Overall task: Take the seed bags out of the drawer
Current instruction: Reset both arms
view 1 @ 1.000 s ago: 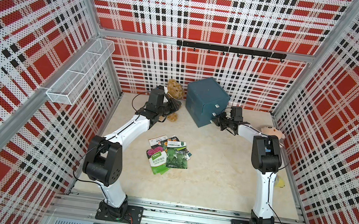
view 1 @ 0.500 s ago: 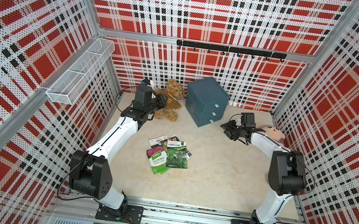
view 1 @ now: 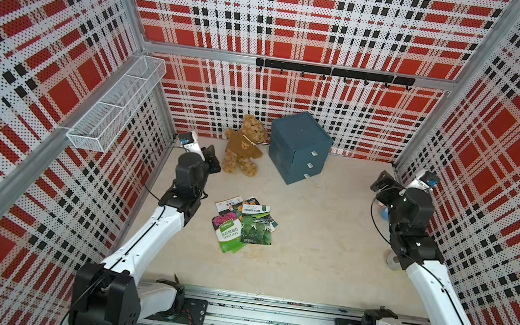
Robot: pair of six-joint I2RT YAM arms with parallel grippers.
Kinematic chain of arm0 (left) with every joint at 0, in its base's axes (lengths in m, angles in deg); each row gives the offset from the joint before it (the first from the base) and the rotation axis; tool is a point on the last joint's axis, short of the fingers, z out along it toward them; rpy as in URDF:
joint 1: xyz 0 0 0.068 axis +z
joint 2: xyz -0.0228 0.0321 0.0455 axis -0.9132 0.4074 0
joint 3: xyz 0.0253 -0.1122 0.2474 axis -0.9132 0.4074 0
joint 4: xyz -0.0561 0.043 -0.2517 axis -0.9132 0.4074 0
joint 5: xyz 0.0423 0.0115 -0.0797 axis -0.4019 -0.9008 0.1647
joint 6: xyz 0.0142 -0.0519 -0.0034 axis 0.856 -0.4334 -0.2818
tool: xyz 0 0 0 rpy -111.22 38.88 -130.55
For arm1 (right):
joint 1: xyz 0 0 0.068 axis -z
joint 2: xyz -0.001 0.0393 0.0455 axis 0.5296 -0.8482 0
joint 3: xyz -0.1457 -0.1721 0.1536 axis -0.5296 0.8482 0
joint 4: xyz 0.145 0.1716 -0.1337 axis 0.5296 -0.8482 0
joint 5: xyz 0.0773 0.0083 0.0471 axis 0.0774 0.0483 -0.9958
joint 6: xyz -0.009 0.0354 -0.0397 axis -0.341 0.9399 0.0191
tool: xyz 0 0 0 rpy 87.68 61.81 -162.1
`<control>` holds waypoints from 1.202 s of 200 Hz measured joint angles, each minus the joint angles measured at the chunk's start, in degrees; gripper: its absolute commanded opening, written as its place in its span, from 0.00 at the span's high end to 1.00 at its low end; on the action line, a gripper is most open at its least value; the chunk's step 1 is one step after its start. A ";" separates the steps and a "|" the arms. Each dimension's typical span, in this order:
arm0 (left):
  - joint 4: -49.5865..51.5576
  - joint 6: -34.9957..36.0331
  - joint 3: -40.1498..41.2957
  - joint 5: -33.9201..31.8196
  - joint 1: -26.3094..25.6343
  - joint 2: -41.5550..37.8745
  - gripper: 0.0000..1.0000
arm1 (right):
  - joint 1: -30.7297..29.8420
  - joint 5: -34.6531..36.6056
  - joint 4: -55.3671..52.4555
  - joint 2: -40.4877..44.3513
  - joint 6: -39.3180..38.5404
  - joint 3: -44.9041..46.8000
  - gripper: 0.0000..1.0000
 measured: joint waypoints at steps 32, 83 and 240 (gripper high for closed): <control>-11.15 4.70 10.91 -4.15 0.87 -0.17 0.53 | 1.70 3.08 6.34 0.66 -5.09 9.01 0.00; -26.12 14.99 22.86 -6.84 3.13 1.99 0.39 | 1.70 4.31 21.79 -4.57 -13.51 24.20 0.00; -46.84 20.50 31.10 -6.56 3.41 11.13 0.00 | 2.21 -8.33 59.71 -32.61 -23.76 29.79 0.00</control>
